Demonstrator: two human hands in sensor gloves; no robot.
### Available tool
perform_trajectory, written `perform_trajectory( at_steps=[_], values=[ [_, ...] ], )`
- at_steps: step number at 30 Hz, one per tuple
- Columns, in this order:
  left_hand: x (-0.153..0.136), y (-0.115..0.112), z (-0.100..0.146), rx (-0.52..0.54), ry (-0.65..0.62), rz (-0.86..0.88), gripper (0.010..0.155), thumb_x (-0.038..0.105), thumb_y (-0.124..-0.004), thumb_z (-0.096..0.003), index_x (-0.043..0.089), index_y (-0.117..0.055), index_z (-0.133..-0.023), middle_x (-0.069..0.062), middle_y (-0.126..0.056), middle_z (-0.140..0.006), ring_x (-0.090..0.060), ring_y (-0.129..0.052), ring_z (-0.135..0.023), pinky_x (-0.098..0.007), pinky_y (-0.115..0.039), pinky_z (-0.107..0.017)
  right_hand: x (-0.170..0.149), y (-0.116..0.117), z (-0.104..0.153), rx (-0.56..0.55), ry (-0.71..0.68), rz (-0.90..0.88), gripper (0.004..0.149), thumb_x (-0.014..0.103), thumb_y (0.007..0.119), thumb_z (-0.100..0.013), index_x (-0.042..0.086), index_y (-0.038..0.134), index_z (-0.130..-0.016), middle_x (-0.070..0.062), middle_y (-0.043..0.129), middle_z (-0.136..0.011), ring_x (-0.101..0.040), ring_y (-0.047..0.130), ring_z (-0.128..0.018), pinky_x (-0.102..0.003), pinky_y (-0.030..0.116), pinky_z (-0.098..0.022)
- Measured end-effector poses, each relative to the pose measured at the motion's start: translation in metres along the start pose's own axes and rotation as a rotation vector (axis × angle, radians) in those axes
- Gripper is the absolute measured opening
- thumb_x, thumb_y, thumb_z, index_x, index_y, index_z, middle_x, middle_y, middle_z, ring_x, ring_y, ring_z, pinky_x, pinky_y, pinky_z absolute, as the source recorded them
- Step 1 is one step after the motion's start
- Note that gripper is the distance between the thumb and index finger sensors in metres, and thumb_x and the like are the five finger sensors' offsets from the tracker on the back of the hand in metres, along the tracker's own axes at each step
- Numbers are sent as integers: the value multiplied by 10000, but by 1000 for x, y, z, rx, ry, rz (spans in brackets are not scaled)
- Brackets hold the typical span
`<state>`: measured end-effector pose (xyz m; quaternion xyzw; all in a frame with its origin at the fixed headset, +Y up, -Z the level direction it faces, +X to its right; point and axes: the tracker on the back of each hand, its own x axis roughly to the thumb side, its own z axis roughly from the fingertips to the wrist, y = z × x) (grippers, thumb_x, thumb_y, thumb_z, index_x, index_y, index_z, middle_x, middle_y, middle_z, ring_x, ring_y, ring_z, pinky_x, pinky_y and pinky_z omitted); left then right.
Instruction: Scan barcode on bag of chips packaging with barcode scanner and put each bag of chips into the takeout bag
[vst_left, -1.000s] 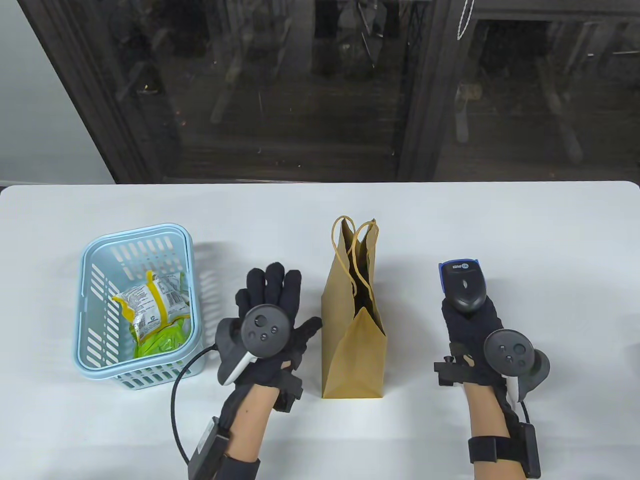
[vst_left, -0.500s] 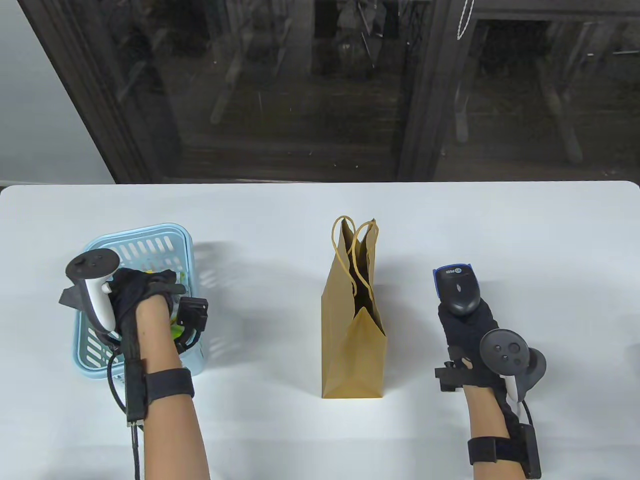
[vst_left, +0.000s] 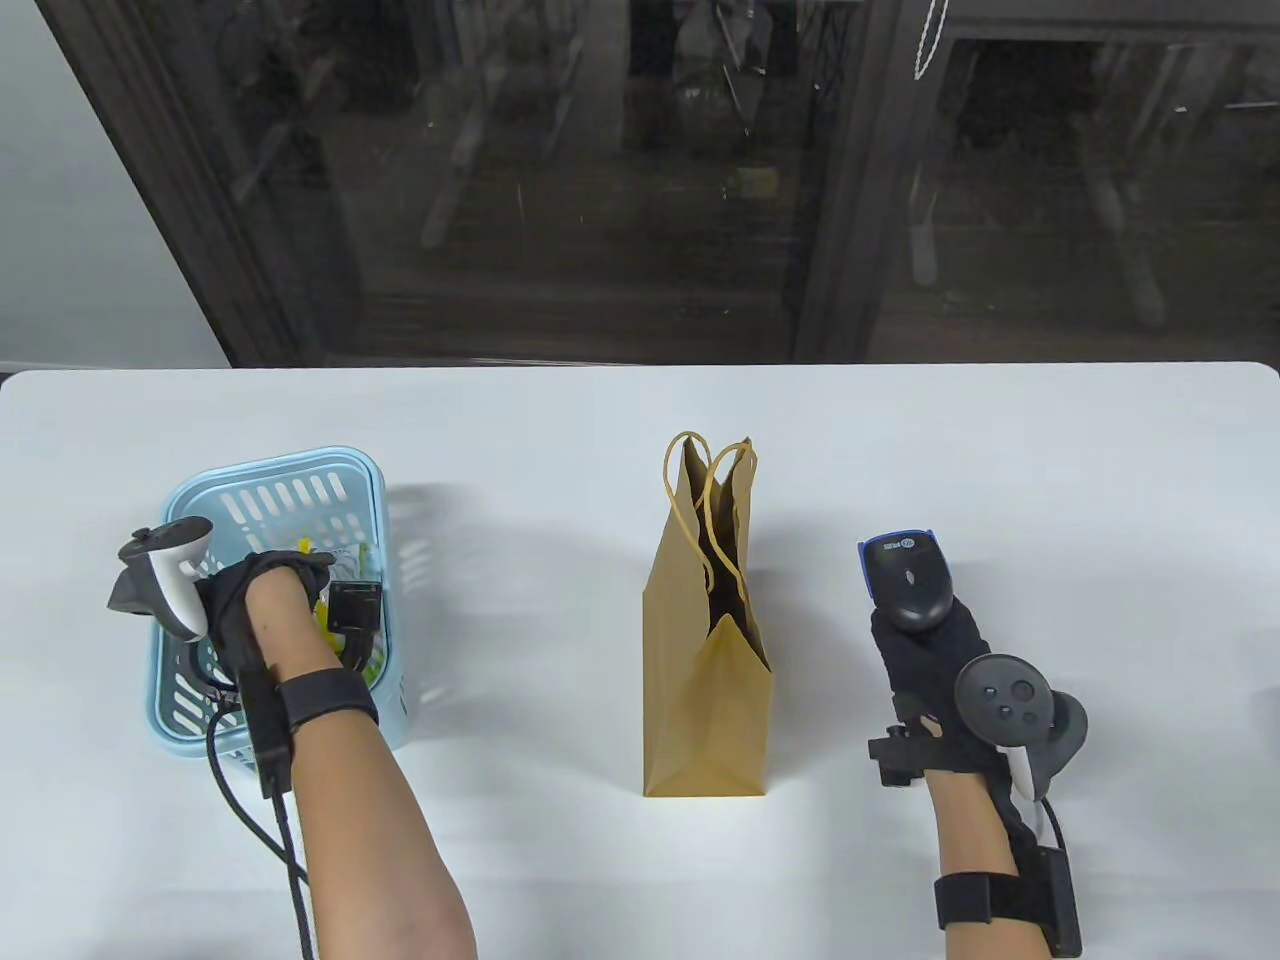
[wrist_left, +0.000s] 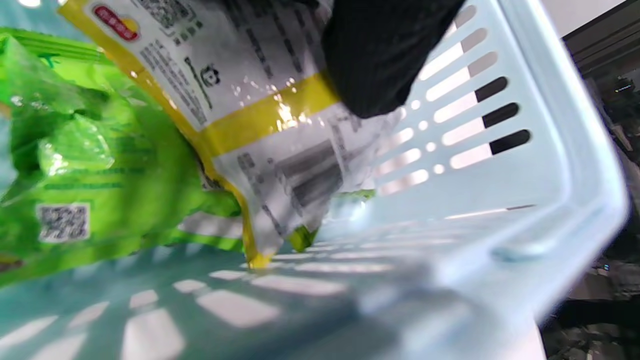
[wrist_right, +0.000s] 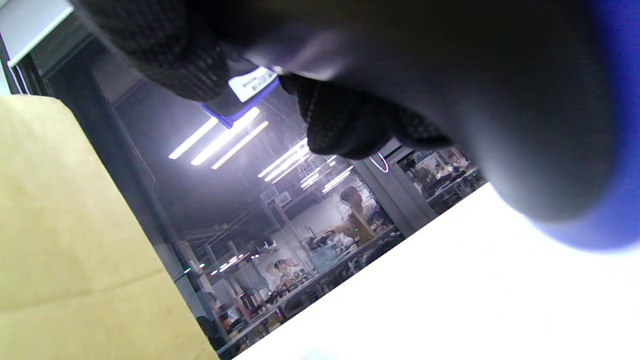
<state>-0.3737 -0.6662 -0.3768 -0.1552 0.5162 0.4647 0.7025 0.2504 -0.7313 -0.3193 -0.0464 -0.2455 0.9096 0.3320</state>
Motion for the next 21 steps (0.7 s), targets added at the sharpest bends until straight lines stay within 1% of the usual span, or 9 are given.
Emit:
perform_trajectory(
  at_steps=[2,6,10,12,14,15,17,18,21],
  values=[
    [-1,0,-3,15,6,-5,959,288,-829,-542,-12,-80,-1058,-382,-407,-1050,-693,-427,-943,-820,-415,-586,0,0,0,5,-1,2,469,480,800,-571,154,743,-903,-81,857,-828,-172,1024,-552,-339,917,-396],
    [-3,0,-4,21,27,-31,964,304,-858,-522,-50,-154,-1077,-386,-497,-934,-620,-658,-798,-793,-519,-565,1,2,0,18,-5,10,471,481,801,-570,153,744,-904,-82,858,-828,-173,1024,-553,-340,918,-395],
    [-4,1,-4,31,-1,-19,817,286,-874,-511,-92,-422,-1077,-346,-559,-866,-527,-752,-702,-764,-596,-539,1,2,0,22,-5,11,471,479,802,-570,152,745,-904,-82,859,-828,-175,1024,-553,-340,916,-398],
    [-5,2,-3,43,-19,-16,769,265,-883,-503,-81,-469,-1051,-315,-578,-851,-506,-766,-682,-757,-606,-535,1,2,0,24,-5,10,473,480,801,-569,151,746,-905,-83,858,-828,-175,1024,-553,-342,916,-397],
    [-4,3,0,52,-42,-7,728,247,-875,-508,-46,-470,-1038,-279,-562,-870,-500,-745,-708,-750,-595,-552,1,2,0,25,-4,11,473,481,801,-568,153,745,-905,-84,858,-828,-177,1024,-553,-343,916,-397],
    [-4,3,1,61,-55,-7,714,233,-876,-506,-18,-469,-1037,-266,-527,-911,-531,-700,-765,-755,-571,-570,1,2,0,25,-5,11,473,479,802,-570,151,745,-905,-83,859,-828,-176,1024,-554,-343,916,-398],
    [-4,3,4,82,-81,-10,690,219,-883,-497,13,-489,-1025,-322,-385,-1010,-619,-576,-880,-748,-556,-590,1,2,0,25,-4,9,476,483,800,-567,151,747,-904,-84,858,-829,-177,1024,-554,-344,915,-398],
    [-4,3,5,79,-99,-2,686,206,-885,-496,-2,-486,-1013,-364,-309,-1050,-623,-557,-910,-748,-561,-590,1,2,-1,26,-3,7,477,484,800,-567,152,746,-905,-84,858,-829,-179,1024,-554,-344,916,-397],
    [-5,2,10,81,-170,15,685,188,-881,-490,12,-464,-1004,-394,-386,-1052,-633,-627,-899,-737,-614,-574,0,2,-1,25,-1,4,475,481,802,-569,150,746,-905,-85,859,-829,-179,1023,-555,-345,915,-398]
  ],
)
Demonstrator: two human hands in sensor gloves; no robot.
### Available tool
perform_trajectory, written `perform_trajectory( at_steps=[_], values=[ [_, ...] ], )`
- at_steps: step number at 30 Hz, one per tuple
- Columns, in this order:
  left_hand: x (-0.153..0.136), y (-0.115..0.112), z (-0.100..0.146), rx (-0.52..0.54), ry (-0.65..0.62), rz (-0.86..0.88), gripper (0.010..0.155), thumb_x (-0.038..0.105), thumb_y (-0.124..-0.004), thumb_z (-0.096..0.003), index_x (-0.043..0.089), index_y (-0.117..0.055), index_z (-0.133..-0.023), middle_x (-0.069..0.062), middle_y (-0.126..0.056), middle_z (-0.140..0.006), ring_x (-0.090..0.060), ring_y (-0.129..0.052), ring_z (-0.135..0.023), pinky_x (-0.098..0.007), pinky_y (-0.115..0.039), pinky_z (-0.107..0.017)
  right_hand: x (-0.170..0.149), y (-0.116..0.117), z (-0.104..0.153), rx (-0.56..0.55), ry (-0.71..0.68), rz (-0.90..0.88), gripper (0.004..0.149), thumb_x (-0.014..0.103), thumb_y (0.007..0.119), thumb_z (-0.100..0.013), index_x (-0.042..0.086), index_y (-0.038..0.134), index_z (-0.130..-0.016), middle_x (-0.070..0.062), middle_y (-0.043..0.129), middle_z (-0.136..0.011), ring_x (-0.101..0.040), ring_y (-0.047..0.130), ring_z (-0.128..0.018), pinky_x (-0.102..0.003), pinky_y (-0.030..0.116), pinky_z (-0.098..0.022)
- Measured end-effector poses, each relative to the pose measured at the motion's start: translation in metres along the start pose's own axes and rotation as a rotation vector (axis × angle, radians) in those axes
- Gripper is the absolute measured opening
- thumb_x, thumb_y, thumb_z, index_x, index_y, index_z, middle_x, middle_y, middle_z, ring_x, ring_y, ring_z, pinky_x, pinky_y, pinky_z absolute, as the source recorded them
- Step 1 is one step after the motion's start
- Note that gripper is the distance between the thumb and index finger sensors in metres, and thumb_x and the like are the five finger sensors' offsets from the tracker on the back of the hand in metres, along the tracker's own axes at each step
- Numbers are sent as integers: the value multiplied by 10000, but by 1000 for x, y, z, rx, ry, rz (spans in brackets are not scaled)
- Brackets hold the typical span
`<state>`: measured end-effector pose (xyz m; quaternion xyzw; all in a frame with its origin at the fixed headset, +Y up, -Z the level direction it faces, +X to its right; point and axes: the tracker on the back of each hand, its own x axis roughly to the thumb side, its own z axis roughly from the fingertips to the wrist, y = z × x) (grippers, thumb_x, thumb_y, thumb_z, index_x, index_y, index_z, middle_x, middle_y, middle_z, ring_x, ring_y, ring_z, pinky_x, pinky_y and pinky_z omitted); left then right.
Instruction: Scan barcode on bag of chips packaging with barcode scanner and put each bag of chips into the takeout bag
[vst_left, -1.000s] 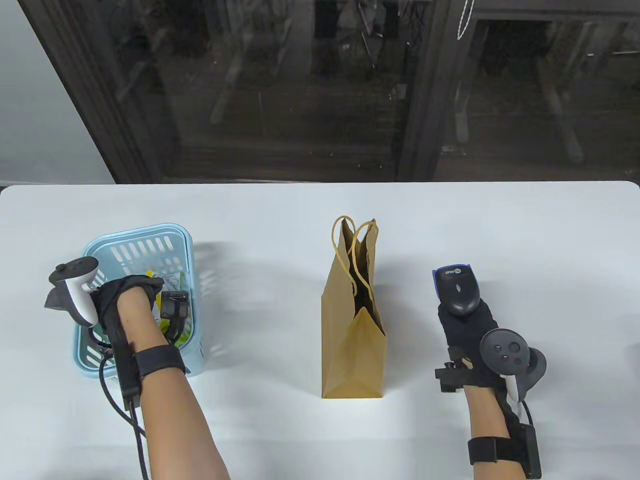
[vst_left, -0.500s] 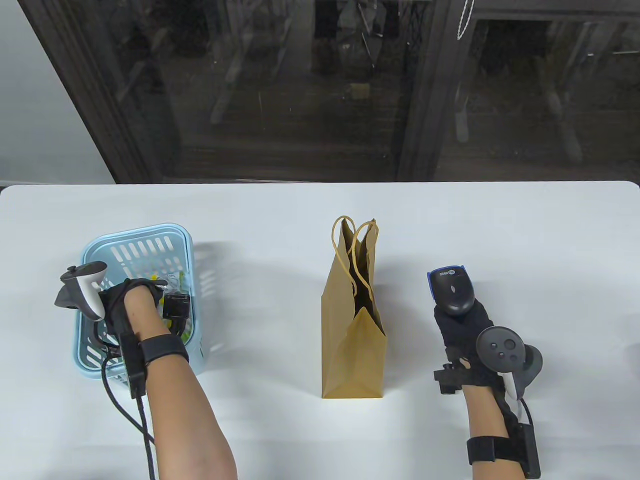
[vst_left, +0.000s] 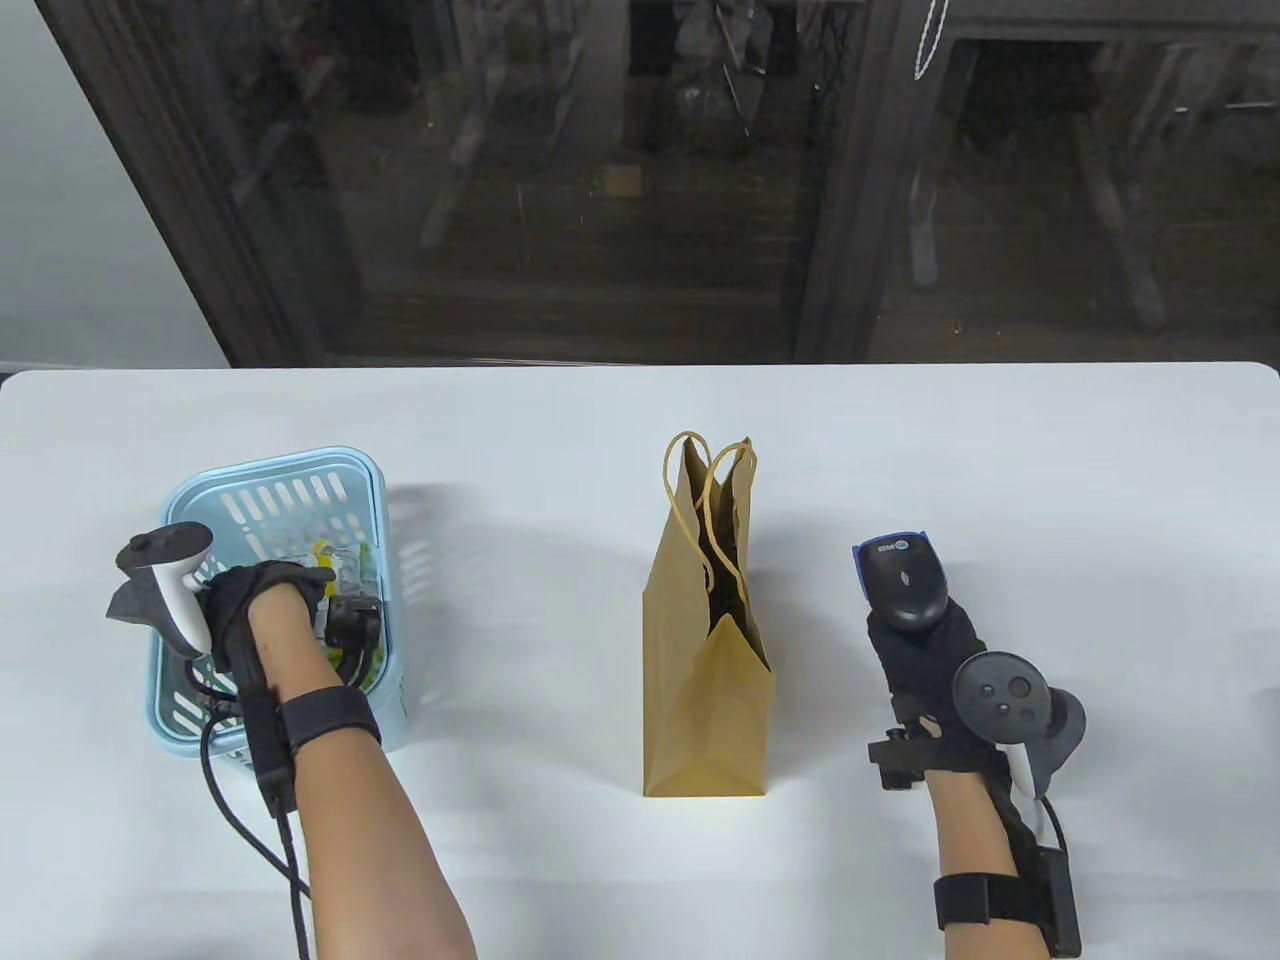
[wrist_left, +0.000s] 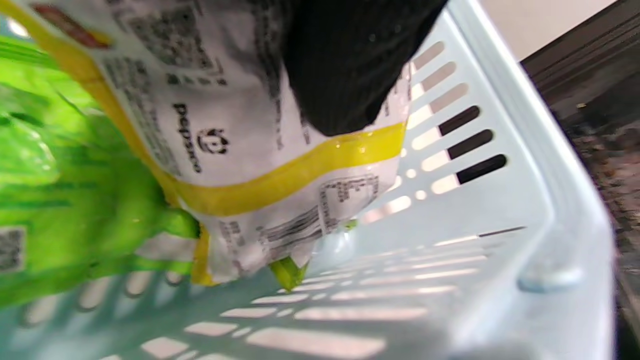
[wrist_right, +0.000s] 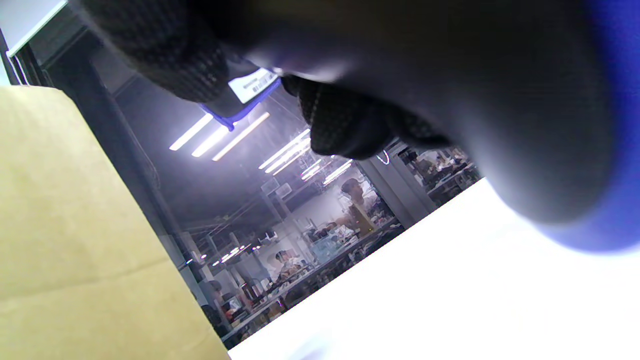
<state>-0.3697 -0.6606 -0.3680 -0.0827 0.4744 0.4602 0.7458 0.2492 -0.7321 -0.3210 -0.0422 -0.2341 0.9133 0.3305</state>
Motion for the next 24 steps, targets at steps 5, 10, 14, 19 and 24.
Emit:
perform_trajectory(
  at_steps=[5,10,14,19,24],
  values=[
    [7,2,15,66,-183,40,753,128,-847,-497,65,-367,-1074,-334,-576,-986,-584,-725,-854,-721,-618,-587,0,-1,0,-5,0,-6,476,479,803,-569,149,746,-906,-87,857,-830,-182,1022,-557,-347,913,-400],
    [10,9,34,115,-302,59,816,135,-861,-491,100,-331,-1110,-293,-583,-957,-531,-722,-833,-722,-590,-605,2,-3,1,-18,-8,-20,478,478,803,-568,147,745,-908,-89,855,-834,-185,1021,-559,-350,912,-401],
    [10,13,48,131,-414,150,640,135,-876,-472,117,-591,-1046,-257,-582,-949,-506,-706,-840,-731,-561,-606,2,-4,1,-25,-14,-20,480,479,801,-568,146,742,-909,-92,852,-836,-187,1020,-561,-352,911,-401],
    [22,18,70,135,-552,306,499,107,-842,-486,249,-699,-943,-190,-552,-1012,-490,-628,-909,-733,-497,-631,2,-6,2,-31,-16,-35,486,478,799,-567,140,740,-911,-97,849,-840,-192,1017,-563,-356,908,-403],
    [35,12,94,99,-689,381,447,145,-819,-511,336,-728,-904,-55,-531,-1106,-477,-504,-972,-717,-443,-641,4,-6,3,-36,-24,-35,488,475,801,-566,135,741,-911,-102,849,-839,-195,1017,-562,-360,907,-401]
  ],
)
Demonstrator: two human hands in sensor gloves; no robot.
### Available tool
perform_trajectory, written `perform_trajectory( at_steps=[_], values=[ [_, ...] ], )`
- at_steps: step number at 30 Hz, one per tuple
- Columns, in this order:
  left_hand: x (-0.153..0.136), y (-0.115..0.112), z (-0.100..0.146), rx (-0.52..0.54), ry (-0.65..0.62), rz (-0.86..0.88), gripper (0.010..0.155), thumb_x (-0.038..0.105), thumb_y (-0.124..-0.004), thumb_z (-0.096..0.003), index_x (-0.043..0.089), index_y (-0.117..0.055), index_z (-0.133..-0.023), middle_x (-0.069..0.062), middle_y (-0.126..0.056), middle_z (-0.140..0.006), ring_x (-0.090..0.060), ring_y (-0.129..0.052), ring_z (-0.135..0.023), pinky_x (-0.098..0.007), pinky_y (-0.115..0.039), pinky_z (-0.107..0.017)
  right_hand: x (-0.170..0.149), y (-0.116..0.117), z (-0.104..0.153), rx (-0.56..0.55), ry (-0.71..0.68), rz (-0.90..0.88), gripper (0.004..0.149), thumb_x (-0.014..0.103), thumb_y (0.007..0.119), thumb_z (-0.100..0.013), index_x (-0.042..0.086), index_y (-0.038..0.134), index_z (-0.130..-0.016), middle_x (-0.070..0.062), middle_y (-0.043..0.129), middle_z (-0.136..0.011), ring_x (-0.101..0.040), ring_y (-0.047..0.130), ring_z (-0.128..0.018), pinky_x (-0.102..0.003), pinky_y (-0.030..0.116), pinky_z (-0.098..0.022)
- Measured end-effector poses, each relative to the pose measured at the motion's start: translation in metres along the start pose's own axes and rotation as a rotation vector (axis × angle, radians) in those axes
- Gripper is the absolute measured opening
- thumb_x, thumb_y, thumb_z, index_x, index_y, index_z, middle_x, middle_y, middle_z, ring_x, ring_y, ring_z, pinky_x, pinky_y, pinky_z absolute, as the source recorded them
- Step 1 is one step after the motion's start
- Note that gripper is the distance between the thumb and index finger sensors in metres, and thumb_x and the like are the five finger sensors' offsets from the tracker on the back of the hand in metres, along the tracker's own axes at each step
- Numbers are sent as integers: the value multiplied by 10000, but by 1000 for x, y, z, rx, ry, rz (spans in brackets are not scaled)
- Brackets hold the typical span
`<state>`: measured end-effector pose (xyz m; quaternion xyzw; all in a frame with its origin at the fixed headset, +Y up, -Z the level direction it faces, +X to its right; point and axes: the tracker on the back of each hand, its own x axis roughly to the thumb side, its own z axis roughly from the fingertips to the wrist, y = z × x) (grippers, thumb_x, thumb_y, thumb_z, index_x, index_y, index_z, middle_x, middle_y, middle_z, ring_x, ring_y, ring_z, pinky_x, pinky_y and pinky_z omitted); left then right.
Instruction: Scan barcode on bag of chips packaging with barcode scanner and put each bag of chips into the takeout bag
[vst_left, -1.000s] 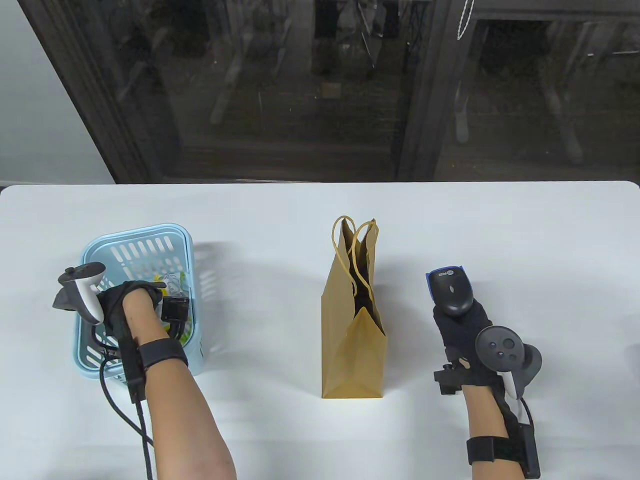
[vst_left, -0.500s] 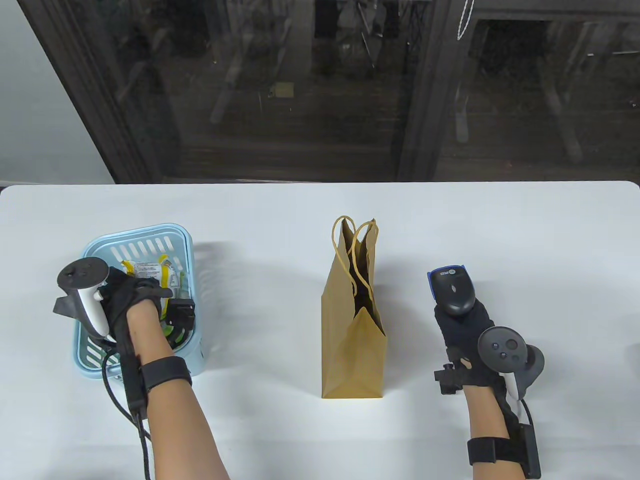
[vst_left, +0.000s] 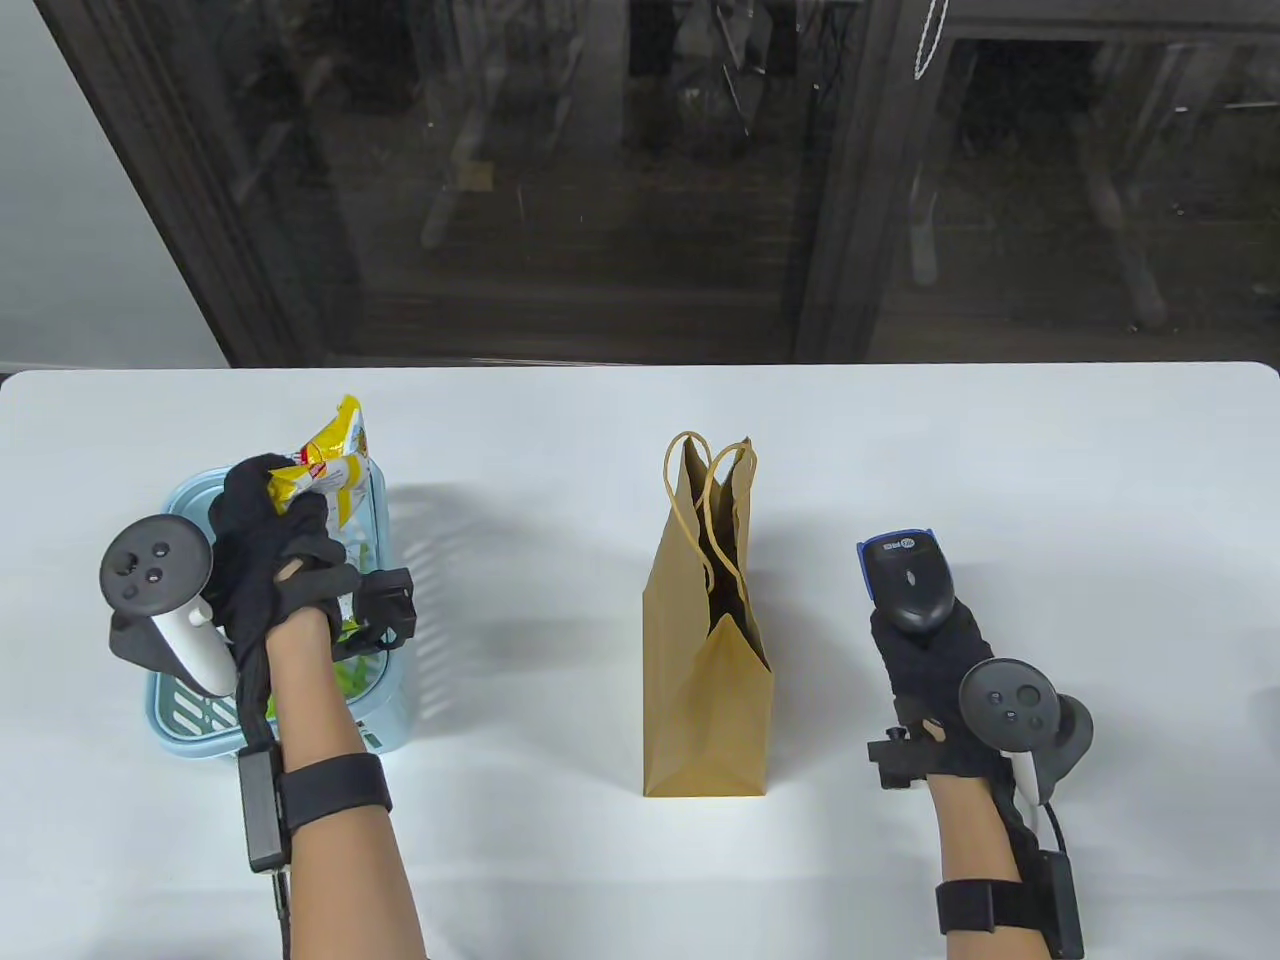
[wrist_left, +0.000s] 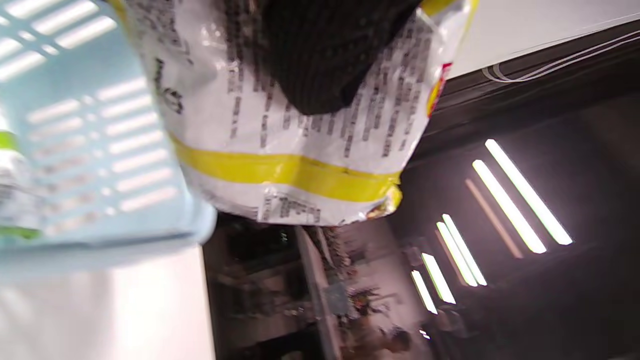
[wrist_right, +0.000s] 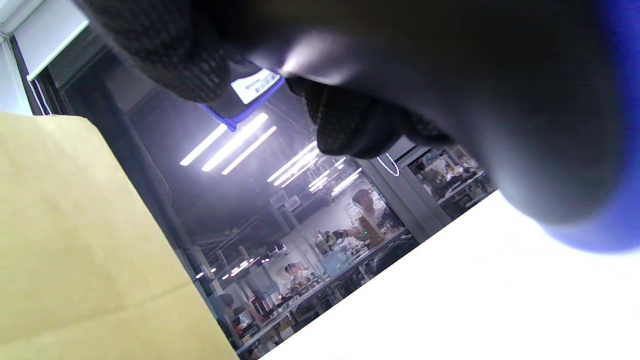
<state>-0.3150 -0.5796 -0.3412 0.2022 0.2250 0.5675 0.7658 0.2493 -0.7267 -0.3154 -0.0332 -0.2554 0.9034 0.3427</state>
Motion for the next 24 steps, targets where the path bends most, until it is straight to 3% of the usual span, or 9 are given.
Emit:
perform_trajectory(
  at_steps=[4,7,9,12,19,24],
  values=[
    [15,-13,10,-70,-110,116,442,187,-800,-527,384,-703,-910,11,-496,-1154,-456,-482,-963,-666,-481,-622,4,-2,0,-11,-14,-14,488,475,801,-566,134,741,-911,-102,849,-840,-196,1017,-563,-361,907,-403],
    [26,-23,18,-136,-170,171,458,229,-782,-533,421,-662,-931,-2,-470,-1155,-419,-625,-883,-582,-692,-550,13,-8,-1,-32,-28,-70,488,470,803,-569,131,739,-914,-105,845,-846,-204,1014,-568,-363,905,-407],
    [34,-30,23,-203,-212,235,466,265,-779,-534,434,-636,-944,-19,-457,-1147,-398,-724,-812,-437,-799,-403,21,-14,-3,-57,-40,-131,489,469,804,-571,128,739,-916,-106,843,-847,-204,1012,-571,-365,904,-409],
    [49,-38,35,-285,-267,310,458,295,-780,-536,447,-636,-944,-55,-484,-1125,-377,-789,-773,-326,-845,-274,41,-28,-9,-80,-92,-221,485,474,805,-575,139,739,-920,-101,842,-854,-201,1008,-578,-363,900,-418],
    [78,-44,76,-401,-449,502,441,268,-784,-537,430,-663,-929,-64,-555,-1089,-378,-809,-802,-352,-908,-344,107,-66,-17,-26,-287,-401,468,504,808,-579,195,750,-926,-65,840,-869,-187,998,-594,-353,893,-437],
    [94,-43,102,-477,-550,533,443,268,-789,-535,424,-668,-932,-53,-589,-1088,-369,-824,-811,-356,-915,-376,149,-88,-14,27,-386,-435,465,525,806,-572,224,756,-922,-33,847,-866,-162,995,-599,-337,893,-450]
  ],
)
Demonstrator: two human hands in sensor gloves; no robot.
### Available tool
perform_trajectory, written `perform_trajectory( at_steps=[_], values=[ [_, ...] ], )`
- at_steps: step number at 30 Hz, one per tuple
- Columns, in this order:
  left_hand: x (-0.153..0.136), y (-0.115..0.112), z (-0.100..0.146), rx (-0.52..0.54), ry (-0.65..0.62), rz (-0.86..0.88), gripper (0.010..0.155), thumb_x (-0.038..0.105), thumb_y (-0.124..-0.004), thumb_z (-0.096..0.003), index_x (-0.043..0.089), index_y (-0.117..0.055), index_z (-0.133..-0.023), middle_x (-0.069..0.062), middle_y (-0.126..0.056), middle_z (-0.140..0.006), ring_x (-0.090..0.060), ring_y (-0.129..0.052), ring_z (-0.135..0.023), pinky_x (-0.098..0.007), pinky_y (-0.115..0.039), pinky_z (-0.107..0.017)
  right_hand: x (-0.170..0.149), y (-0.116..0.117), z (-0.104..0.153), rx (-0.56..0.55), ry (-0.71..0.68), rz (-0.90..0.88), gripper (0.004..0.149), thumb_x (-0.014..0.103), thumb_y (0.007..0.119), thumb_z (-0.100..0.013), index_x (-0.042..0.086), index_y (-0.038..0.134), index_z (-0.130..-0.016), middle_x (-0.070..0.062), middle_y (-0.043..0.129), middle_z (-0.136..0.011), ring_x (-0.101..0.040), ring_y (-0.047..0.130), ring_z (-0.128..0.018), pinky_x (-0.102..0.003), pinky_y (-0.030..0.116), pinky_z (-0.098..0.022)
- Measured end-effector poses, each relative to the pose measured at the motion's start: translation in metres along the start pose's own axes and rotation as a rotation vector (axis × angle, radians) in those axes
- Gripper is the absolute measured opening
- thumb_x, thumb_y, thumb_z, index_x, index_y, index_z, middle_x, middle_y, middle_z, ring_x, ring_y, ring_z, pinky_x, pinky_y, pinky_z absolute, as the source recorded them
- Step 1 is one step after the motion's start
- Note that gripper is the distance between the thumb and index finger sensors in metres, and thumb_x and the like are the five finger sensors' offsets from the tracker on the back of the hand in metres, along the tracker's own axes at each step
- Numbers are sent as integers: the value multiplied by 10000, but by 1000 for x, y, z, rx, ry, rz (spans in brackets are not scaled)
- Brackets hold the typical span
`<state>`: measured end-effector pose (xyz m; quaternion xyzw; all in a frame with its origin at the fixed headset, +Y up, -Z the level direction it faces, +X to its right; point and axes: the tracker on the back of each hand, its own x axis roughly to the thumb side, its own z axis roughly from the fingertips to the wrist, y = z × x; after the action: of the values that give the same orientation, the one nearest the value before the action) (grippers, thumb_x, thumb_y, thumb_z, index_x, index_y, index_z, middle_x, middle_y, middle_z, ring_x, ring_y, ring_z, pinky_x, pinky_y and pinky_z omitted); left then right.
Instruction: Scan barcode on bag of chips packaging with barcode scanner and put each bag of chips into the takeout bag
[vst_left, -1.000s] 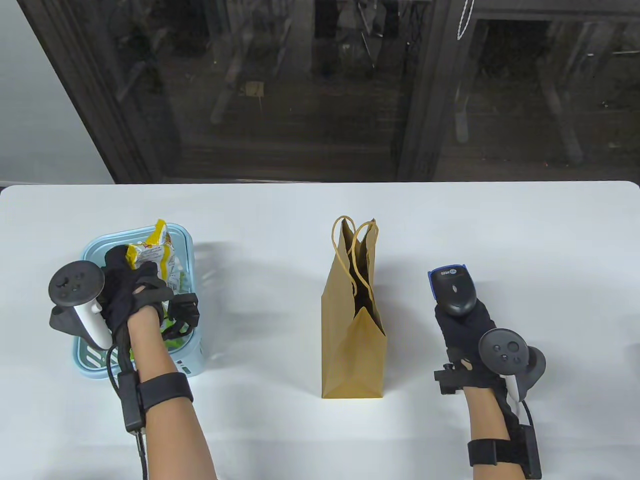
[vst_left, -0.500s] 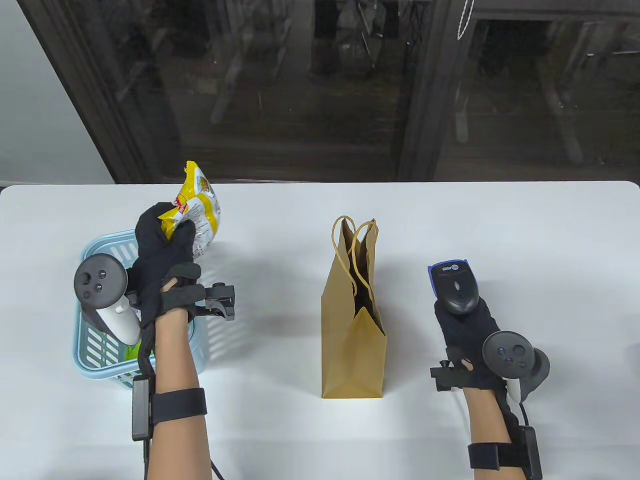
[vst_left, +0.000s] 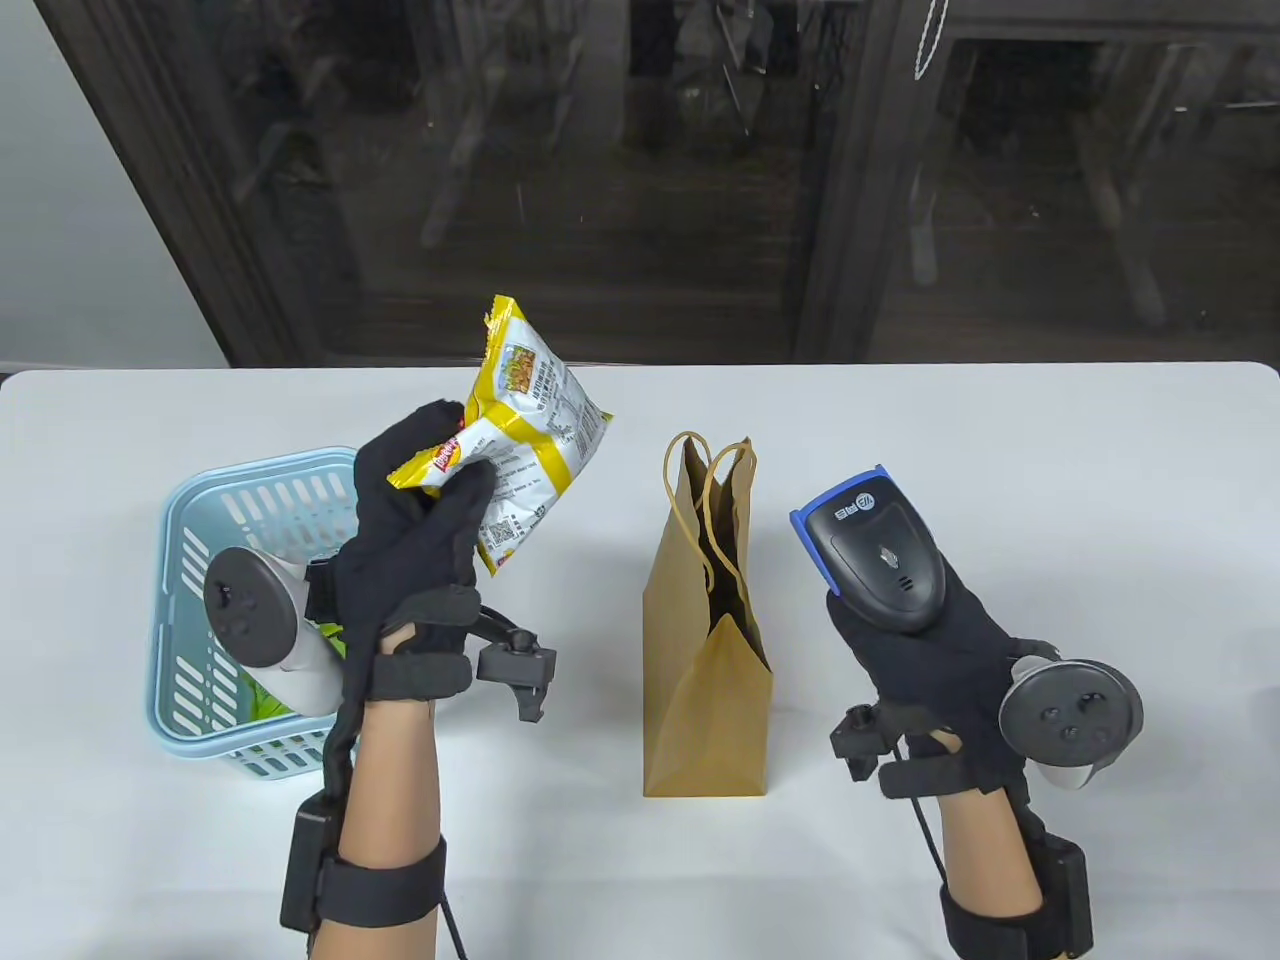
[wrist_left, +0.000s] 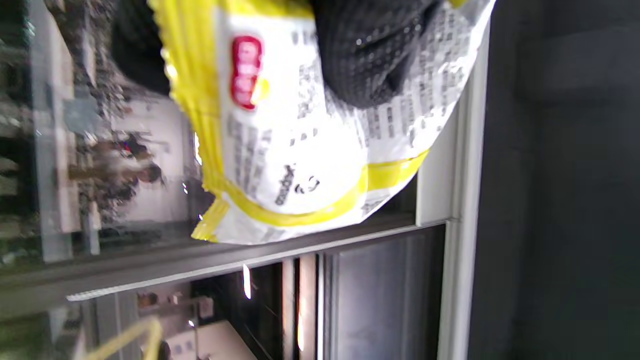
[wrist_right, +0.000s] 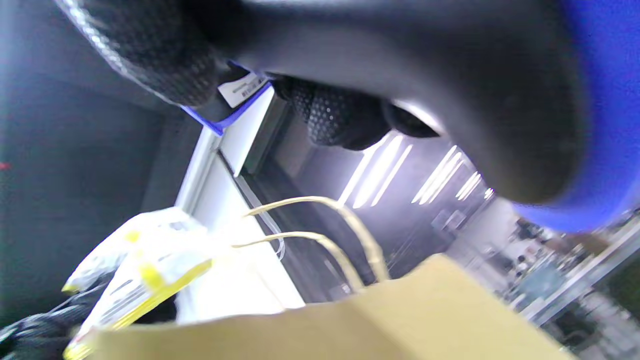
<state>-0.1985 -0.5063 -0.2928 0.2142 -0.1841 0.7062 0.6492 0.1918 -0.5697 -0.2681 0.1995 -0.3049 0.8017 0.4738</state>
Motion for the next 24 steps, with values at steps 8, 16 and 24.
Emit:
perform_trajectory(
  at_steps=[8,16,24],
  values=[
    [15,-45,14,-202,-44,-66,453,255,-809,-536,333,-679,-963,-92,-701,-1045,-393,-886,-770,-372,-939,-372,17,2,-11,176,-43,-225,457,517,804,-581,219,752,-924,-28,845,-864,-160,986,-601,-339,882,-459],
    [11,-55,16,-205,-42,-83,470,212,-801,-540,265,-665,-986,-150,-680,-1054,-420,-863,-820,-418,-925,-553,7,3,-4,154,-42,-296,436,501,806,-585,209,765,-906,-28,854,-848,-170,982,-586,-346,874,-450],
    [6,-38,10,62,-41,-183,488,196,-800,-529,223,-625,-983,-148,-670,-1042,-387,-862,-819,-408,-907,-543,-61,6,26,9,76,-3,451,483,809,-586,176,758,-912,-70,844,-850,-207,980,-582,-375,871,-435]
  ],
)
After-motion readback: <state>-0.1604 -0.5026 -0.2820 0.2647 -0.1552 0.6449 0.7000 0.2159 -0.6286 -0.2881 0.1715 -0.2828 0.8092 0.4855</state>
